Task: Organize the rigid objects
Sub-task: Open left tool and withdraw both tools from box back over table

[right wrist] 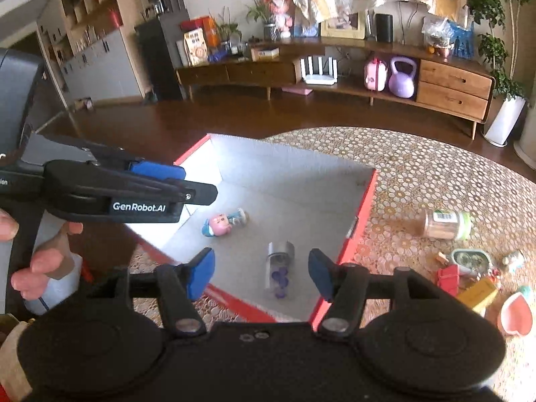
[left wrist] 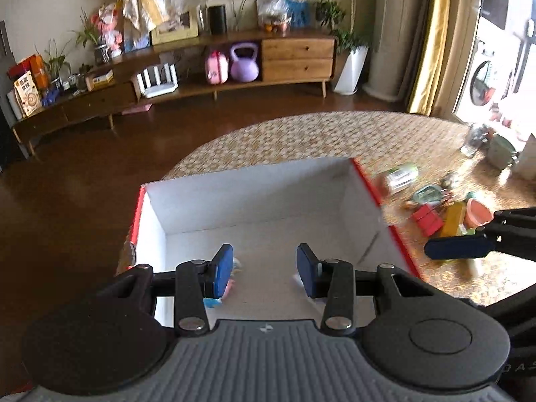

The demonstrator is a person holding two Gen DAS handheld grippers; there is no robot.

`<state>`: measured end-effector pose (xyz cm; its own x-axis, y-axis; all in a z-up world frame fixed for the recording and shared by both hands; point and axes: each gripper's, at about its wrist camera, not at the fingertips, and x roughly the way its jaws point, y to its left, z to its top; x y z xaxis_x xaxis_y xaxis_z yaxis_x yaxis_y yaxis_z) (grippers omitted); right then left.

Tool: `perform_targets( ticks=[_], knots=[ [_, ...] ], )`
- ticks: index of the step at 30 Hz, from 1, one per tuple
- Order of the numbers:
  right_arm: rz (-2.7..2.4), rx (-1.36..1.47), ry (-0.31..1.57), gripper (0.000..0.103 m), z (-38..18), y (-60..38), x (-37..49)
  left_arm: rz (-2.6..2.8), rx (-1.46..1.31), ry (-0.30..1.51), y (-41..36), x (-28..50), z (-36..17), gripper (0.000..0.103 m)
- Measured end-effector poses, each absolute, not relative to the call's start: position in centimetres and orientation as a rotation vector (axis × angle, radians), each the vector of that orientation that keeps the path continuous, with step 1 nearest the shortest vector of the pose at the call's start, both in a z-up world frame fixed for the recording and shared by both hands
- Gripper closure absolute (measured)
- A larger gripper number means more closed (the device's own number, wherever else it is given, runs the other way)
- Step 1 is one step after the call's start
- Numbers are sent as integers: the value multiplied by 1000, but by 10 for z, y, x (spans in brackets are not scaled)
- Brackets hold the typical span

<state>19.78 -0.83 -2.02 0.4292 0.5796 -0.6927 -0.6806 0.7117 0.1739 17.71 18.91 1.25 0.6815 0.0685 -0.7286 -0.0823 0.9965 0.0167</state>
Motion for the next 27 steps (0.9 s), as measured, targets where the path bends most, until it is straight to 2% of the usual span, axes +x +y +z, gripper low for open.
perform_targets(
  ticks=[2, 3, 5, 13, 17, 19, 23, 27],
  knots=[
    [796, -128, 783, 39, -16, -21, 190, 76, -14, 795, 179, 169, 16, 60],
    [798, -123, 775, 38, -15, -25, 188, 64, -12, 786, 175, 166, 18, 52],
    [802, -105, 757, 32, -12, -38, 182, 45, -12, 758, 164, 157, 21, 45],
    [753, -27, 699, 15, -21, -91, 148, 11, -23, 711, 123, 136, 17, 45],
    [705, -11, 673, 5, -32, -121, 138, -17, -48, 703, 101, 133, 10, 33],
    [678, -22, 645, 2, -40, -136, 132, -28, -38, 695, 88, 134, 5, 32],
    [613, -42, 600, 0, -53, -160, 125, -48, -35, 672, 63, 134, -5, 21],
    [567, -47, 590, 0, -66, -181, 124, -64, -40, 654, 42, 140, -13, 19]
  ],
)
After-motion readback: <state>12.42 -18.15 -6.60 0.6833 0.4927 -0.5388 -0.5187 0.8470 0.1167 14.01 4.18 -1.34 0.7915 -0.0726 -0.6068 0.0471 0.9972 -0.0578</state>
